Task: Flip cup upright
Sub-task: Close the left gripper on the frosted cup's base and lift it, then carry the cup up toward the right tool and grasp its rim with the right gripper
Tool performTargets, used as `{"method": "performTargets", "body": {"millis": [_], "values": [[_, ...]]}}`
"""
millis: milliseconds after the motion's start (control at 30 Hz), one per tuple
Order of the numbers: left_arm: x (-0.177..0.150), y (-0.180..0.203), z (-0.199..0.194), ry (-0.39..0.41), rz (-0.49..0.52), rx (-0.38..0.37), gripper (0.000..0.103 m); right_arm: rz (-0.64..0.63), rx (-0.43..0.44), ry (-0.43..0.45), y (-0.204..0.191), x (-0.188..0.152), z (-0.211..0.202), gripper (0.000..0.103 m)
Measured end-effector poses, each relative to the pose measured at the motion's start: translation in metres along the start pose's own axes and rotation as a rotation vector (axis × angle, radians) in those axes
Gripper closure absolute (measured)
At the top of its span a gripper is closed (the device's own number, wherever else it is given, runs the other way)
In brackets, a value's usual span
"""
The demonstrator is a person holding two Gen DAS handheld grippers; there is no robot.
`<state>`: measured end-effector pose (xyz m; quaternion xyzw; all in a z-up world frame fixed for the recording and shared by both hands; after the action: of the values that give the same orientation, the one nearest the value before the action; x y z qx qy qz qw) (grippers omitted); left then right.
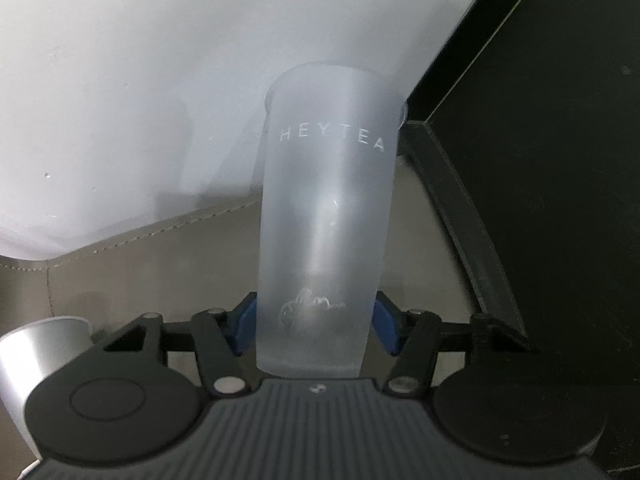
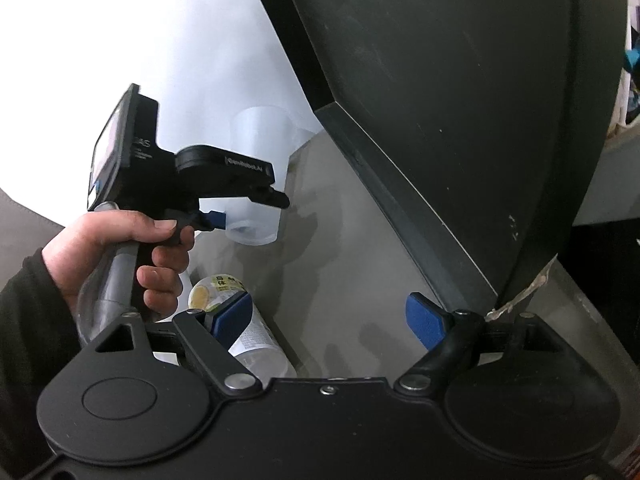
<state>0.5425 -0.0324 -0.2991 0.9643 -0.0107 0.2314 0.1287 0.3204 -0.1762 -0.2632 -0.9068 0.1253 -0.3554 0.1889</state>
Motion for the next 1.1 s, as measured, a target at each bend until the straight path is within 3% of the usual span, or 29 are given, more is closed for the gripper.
{"method": "performTargets", "body": {"millis": [567, 800, 900, 1000, 1100], "values": [[-0.004, 0.004, -0.088, 0.114, -0.003, -0.02, 0.046, 0.118, 0.105, -0.013, -0.007, 0.002, -0.005, 0.02], [-0.019, 0.011, -0.121, 0.142, -0.013, -0.035, 0.046, 0.086, 0.136, 0.045, -0.016, 0.008, -0.022, 0.02], [-0.029, 0.017, -0.133, 0.155, -0.014, -0.052, 0.046, 0.113, 0.183, 0.052, -0.017, 0.009, -0.027, 0.019], [-0.039, 0.022, -0.146, 0.167, -0.019, -0.067, 0.046, 0.198, 0.283, 0.038, -0.017, 0.009, -0.033, 0.018], [-0.046, 0.023, -0.16, 0.179, -0.024, -0.074, 0.046, 0.257, 0.335, 0.04, -0.013, 0.01, -0.038, 0.011]]}}
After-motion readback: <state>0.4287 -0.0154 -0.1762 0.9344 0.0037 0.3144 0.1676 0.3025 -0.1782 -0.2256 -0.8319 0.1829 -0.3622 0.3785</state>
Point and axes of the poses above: each gripper's, at about its wrist camera, not at the fingertips, and z roughly the way its jaws point, y to its right, x to its top, the point moved 10 cm from there along z, roughly the way its jaws point, and after that the axes turned 7 degrees about -x, right-handed, at the moved point
